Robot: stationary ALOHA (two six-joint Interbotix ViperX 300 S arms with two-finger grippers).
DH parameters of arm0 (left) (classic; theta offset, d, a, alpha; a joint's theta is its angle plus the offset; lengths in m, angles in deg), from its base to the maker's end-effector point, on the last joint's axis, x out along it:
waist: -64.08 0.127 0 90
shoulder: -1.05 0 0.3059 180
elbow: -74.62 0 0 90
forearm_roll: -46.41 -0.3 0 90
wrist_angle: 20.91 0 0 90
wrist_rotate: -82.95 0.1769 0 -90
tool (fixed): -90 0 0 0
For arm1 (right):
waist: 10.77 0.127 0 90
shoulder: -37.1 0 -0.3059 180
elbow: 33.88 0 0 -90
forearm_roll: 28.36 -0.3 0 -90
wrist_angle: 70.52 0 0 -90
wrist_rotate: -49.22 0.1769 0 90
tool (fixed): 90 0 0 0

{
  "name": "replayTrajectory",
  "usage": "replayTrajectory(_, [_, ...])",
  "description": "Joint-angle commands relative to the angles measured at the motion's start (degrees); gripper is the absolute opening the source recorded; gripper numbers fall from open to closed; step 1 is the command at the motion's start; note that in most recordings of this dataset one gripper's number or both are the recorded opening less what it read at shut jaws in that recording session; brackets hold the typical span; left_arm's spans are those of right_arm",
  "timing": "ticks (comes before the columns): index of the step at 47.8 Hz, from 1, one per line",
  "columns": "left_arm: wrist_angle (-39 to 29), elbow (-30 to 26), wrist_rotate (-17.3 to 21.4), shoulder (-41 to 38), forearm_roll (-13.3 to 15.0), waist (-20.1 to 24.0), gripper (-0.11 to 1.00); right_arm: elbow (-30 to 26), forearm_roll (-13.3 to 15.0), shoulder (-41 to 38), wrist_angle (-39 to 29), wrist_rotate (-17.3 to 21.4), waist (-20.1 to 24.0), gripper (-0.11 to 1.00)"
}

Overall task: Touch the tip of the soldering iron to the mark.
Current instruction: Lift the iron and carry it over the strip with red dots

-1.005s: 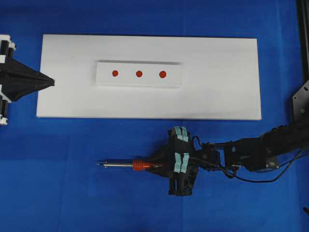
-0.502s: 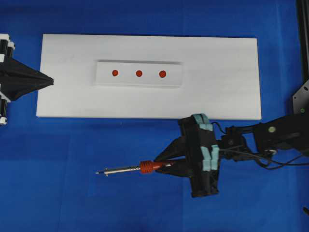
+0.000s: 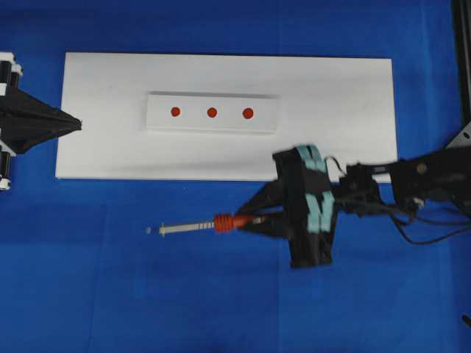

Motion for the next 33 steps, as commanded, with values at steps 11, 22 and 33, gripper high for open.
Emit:
replayTrajectory(11, [0.5,-0.4,-0.1,-0.2,-0.1,0.1,0.0,-3.7,4.4,1.9,-7.7,-9.2,-10.7,0.06])
replayTrajectory(22, [0.5,-0.4,-0.2,-0.3,-0.1,0.1,0.0,-6.4,5.0,1.4,-11.0,-15.5,-19.0,0.06])
replayTrajectory(33, [0.5,-0.4,-0.3,-0.3,-0.1,0.1,0.0,-9.1,5.1,-0.3,-14.2,-18.5,-22.6,0.06])
